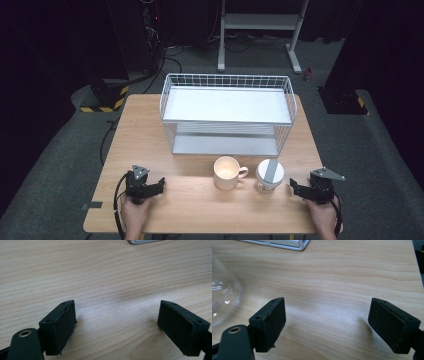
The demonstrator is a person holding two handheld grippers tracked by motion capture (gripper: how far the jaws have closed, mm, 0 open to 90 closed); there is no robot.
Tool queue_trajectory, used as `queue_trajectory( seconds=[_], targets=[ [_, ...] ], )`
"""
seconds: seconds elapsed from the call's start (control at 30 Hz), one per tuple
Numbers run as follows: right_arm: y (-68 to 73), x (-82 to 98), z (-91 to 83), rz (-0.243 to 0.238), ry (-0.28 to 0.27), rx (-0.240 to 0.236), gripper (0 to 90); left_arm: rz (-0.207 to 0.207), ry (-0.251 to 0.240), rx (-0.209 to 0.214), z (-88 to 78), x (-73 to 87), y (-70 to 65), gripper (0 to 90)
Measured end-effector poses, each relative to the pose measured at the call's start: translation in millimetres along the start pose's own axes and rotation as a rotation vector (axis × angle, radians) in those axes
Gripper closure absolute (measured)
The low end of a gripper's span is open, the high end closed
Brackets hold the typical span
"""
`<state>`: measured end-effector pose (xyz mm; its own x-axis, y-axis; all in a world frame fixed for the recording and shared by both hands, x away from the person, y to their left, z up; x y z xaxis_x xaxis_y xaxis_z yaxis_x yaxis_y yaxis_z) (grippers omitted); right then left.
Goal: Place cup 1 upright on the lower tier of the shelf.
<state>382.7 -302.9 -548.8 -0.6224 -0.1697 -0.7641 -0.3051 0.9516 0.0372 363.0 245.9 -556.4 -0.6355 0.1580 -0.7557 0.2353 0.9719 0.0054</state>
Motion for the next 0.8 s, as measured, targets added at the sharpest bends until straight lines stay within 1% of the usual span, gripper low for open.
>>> queue_trajectory(
  seconds=[0.37, 0.47, 0.63, 0.77, 0.8],
  targets=[
    [6.1, 10.2, -15.8, -0.012, -0.03, -0.013, 15.2, 0.0, -0.002, 0.0, 0.1, 0.0, 0.0, 15.6],
    [9.6, 13.4, -22.9, -0.009, -0.044, -0.017, 15.3, 0.0, -0.002, -0.001, 0.1, 0.0, 0.0, 15.6],
    [14.4, 15.6, -27.4, -0.023, -0.051, -0.022, 15.7, 0.0, 0.0, 0.0, 0.0, 0.0, 0.0, 15.6],
    [22.3, 17.4, -32.0, -0.035, -0.056, -0.042, 15.8, 0.0, 0.0, 0.0, 0.0, 0.0, 0.0, 15.6],
    [22.3, 17.4, -32.0, -0.035, -0.056, -0.042, 15.8, 0.0, 0.0, 0.0, 0.0, 0.0, 0.0, 15.6]
  ],
)
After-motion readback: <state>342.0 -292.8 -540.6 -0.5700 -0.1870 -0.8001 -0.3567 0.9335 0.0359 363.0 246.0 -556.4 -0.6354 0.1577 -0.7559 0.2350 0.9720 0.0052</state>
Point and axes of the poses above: each handheld gripper's, and its own axes: z roughly forward along the jaws, x roughly out of its underside, y roughly to its left, the point moved 4 cm from there along z, roughly forward along the jaws, and after that the axes turned 2 degrees about -y, right-handed, at the moved point
